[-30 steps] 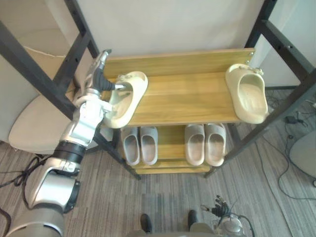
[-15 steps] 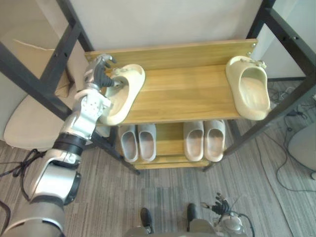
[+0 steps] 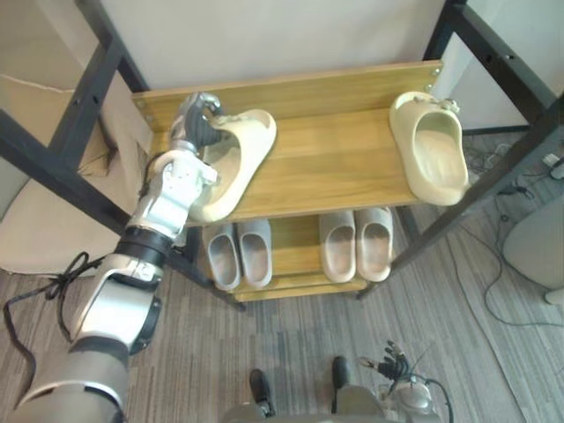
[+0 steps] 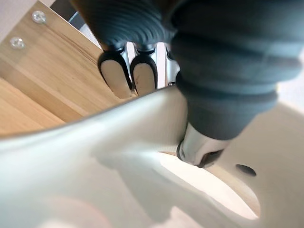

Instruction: Organize the slippers on the shoe rack

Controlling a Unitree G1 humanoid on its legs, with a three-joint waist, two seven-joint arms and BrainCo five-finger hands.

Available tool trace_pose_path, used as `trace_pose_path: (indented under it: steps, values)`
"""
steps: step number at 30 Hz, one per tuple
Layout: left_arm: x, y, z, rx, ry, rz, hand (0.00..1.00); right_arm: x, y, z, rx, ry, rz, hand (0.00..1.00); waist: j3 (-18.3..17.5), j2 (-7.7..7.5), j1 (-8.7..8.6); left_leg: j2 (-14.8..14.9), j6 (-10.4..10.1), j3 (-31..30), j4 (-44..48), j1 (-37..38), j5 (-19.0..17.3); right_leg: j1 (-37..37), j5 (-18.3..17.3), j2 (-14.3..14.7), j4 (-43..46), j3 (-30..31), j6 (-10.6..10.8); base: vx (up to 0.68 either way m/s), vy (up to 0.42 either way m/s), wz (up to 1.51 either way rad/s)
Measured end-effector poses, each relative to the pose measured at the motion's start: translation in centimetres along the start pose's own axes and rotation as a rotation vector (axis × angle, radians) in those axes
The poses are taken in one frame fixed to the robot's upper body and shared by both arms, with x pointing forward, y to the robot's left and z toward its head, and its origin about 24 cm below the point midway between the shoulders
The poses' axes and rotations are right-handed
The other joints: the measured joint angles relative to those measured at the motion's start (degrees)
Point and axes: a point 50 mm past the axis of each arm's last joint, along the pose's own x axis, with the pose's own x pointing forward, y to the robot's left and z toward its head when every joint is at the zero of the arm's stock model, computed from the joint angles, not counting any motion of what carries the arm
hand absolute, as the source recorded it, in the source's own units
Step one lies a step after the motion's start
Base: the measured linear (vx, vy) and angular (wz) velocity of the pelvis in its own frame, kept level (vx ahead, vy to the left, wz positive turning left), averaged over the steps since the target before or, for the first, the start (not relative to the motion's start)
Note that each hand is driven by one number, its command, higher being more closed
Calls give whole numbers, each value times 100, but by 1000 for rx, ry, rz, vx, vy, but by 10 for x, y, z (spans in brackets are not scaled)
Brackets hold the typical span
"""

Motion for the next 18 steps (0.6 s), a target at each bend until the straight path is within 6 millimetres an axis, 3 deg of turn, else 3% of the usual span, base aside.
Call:
trace_pose_path:
  steps: [12, 18]
  values:
    - [1, -26, 20, -77, -33, -23, 100, 0, -5, 0, 21, -1, -24, 0, 54, 123, -40, -4, 0, -12, -2, 86, 0, 80, 4, -7, -9, -26, 6, -2, 0, 0]
    - [7, -45, 57, -126, -119, -59, 100, 0, -8, 4, 27, -23, -35, 0, 88, 175, -58, -32, 6, -14, 46, -47, 2, -39, 15, -41, 43, 61, 29, -1, 1, -1]
